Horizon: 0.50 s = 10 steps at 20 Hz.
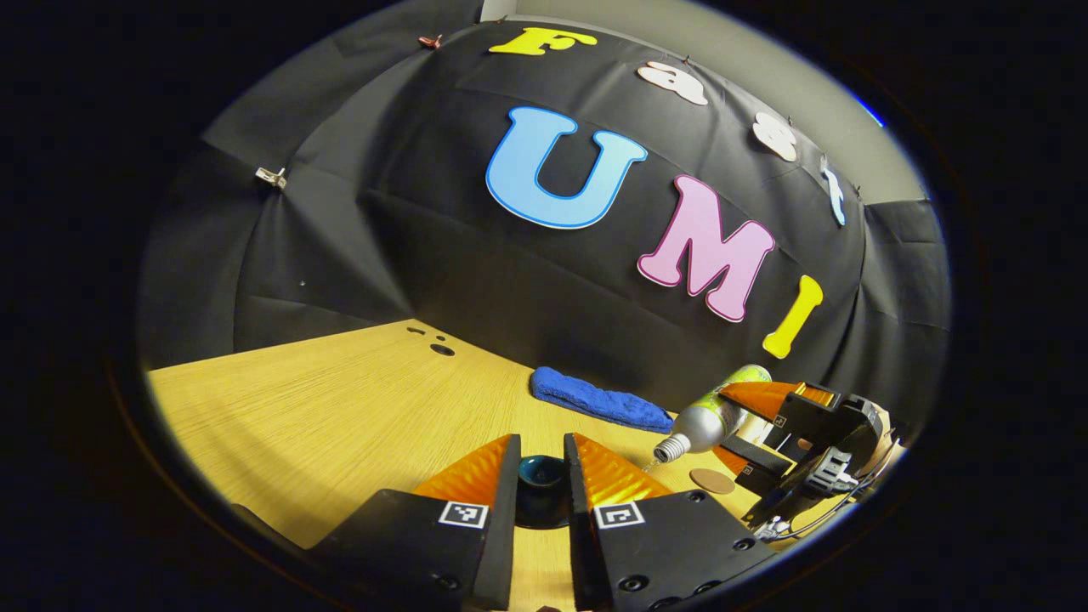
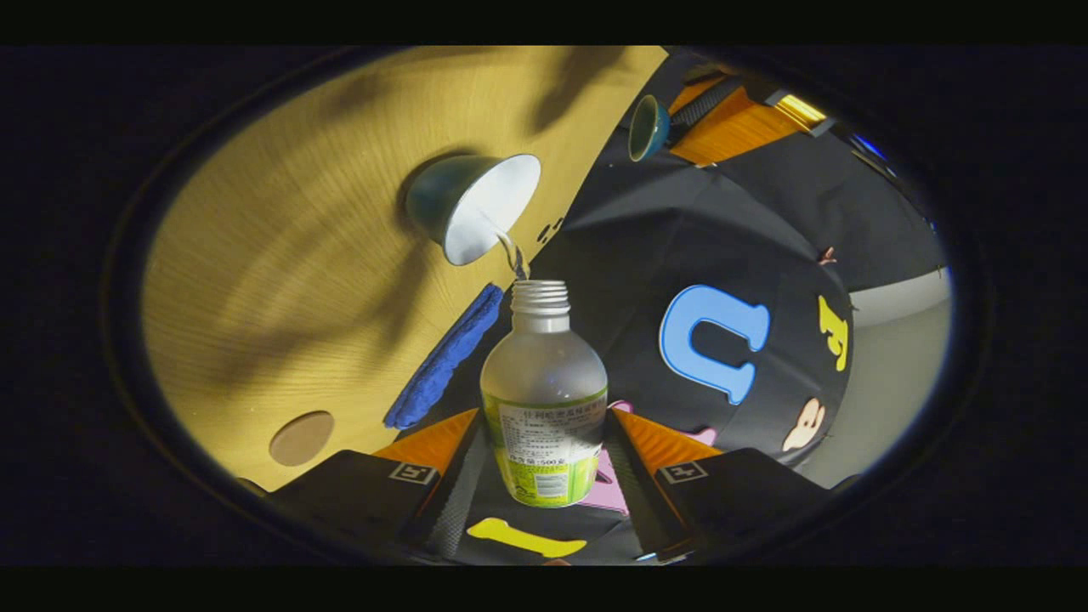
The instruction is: Open the teacup lid with one hand, grasp the water bottle and pour water into the teacup with the other hand; after pouring, place the water bottle on the coaster and then close the teacup lid.
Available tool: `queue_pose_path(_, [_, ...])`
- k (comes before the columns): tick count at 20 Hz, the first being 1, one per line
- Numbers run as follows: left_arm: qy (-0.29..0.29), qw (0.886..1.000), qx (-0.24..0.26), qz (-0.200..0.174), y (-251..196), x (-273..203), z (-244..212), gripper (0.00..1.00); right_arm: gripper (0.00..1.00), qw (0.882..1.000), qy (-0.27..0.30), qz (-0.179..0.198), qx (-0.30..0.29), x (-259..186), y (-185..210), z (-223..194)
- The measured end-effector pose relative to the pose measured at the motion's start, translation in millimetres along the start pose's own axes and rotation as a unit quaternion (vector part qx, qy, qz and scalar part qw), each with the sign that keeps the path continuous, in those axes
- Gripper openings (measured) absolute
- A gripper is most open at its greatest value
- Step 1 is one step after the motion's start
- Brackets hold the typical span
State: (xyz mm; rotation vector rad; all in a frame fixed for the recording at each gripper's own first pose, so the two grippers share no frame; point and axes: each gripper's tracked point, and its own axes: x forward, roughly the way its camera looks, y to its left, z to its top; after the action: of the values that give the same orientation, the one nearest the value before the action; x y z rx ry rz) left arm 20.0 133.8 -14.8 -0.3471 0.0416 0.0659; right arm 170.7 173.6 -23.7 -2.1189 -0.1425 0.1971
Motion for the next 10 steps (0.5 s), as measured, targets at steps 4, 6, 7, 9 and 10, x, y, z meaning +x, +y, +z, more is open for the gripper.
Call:
queue_pose_path(4, [0.001, 1.000, -0.002, 0.000, 1, 0, 0, 0.31, 0.79, 0.999, -0.011, -0.014, -0.041, 2, -10, 1])
queue_pose_path(6, [0.000, 1.000, -0.002, 0.000, 1, -1, 1, 0.31, 0.79, 0.998, -0.016, -0.021, -0.060, 1, -14, 4])
queue_pose_path(7, [0.000, 1.000, -0.003, 0.000, 2, -1, 1, 0.31, 0.79, 0.997, -0.019, -0.024, -0.069, -1, -14, 5])
queue_pose_path(9, [-0.001, 1.000, -0.005, -0.001, 2, -1, 3, 0.31, 0.79, 0.995, -0.025, -0.031, -0.091, -4, -15, 8])
queue_pose_path(10, [-0.001, 1.000, -0.006, -0.001, 2, -1, 2, 0.31, 0.79, 0.992, -0.029, -0.039, -0.113, -6, -19, 12])
